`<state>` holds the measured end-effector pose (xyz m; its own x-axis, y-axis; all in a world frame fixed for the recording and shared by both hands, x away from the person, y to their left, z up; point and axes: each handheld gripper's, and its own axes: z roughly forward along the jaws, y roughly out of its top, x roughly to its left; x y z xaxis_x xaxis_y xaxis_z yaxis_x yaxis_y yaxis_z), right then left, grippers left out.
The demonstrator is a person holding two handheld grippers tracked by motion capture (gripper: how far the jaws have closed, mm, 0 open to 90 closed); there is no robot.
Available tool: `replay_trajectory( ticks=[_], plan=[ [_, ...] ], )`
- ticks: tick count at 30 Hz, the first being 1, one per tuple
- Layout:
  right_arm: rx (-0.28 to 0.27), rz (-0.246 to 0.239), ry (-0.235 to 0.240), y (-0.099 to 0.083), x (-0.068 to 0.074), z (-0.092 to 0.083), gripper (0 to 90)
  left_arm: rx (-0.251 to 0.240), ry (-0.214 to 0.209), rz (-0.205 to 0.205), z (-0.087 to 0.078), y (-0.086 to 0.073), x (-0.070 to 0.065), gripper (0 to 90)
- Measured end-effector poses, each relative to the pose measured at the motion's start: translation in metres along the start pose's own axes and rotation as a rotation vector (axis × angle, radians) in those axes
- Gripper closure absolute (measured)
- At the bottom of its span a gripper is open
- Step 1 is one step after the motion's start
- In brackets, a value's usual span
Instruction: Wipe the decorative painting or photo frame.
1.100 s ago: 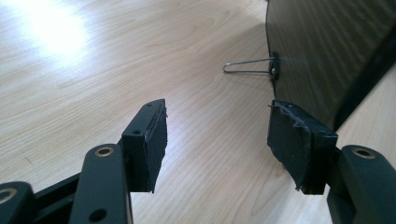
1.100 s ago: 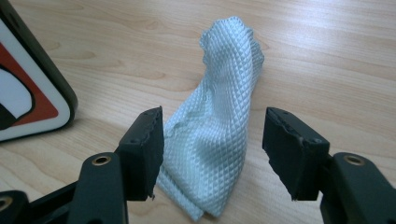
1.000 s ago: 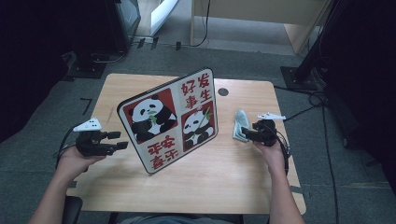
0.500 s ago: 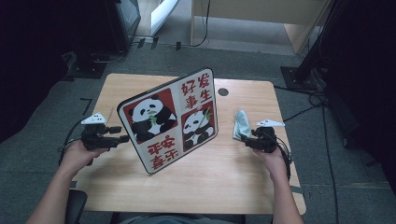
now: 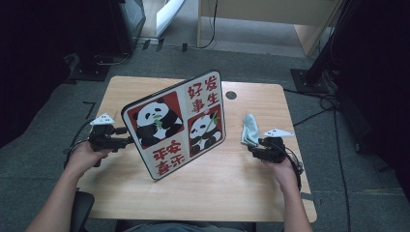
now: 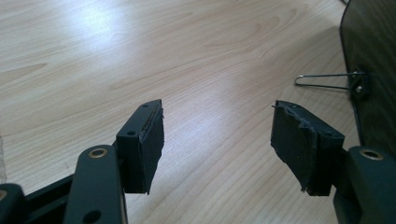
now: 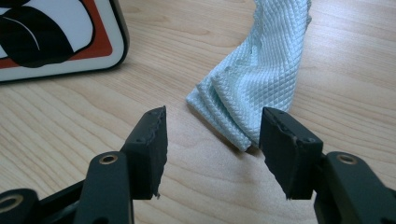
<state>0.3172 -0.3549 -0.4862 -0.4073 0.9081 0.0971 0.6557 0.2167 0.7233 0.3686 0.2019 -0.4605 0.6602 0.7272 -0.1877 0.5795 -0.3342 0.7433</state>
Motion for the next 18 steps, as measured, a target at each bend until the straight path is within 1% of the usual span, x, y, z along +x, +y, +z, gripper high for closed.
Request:
replay_trajectory(
  ticks=[1, 3, 4, 7, 15, 18],
  plan=[
    [0.001, 0.000, -0.001, -0.0011, 0.0007, -0.0005, 42.9, 0.002, 0.003, 0.000, 0.0006, 0.0004, 0.0001, 34.5],
    [0.007, -0.003, -0.001, -0.0023, 0.0013, -0.0006, 42.8, 0.012, 0.031, -0.003, 0.0019, 0.0019, -0.0001, 34.4],
    [0.009, -0.010, 0.000, -0.0031, 0.0013, -0.0006, 42.7, 0.009, 0.036, -0.003, 0.0021, 0.0026, 0.0004, 34.5],
    [0.016, -0.012, 0.010, -0.0053, 0.0013, -0.0007, 42.4, -0.004, 0.028, -0.010, 0.0016, 0.0036, 0.0006, 34.5],
    [0.014, -0.037, 0.017, -0.0054, 0.0022, 0.0023, 40.7, 0.004, 0.013, 0.000, 0.0034, 0.0025, 0.0001, 34.4],
    [0.020, -0.045, 0.023, -0.0052, 0.0027, 0.0037, 39.5, -0.002, 0.009, -0.001, 0.0028, 0.0025, -0.0001, 34.4]
  ],
)
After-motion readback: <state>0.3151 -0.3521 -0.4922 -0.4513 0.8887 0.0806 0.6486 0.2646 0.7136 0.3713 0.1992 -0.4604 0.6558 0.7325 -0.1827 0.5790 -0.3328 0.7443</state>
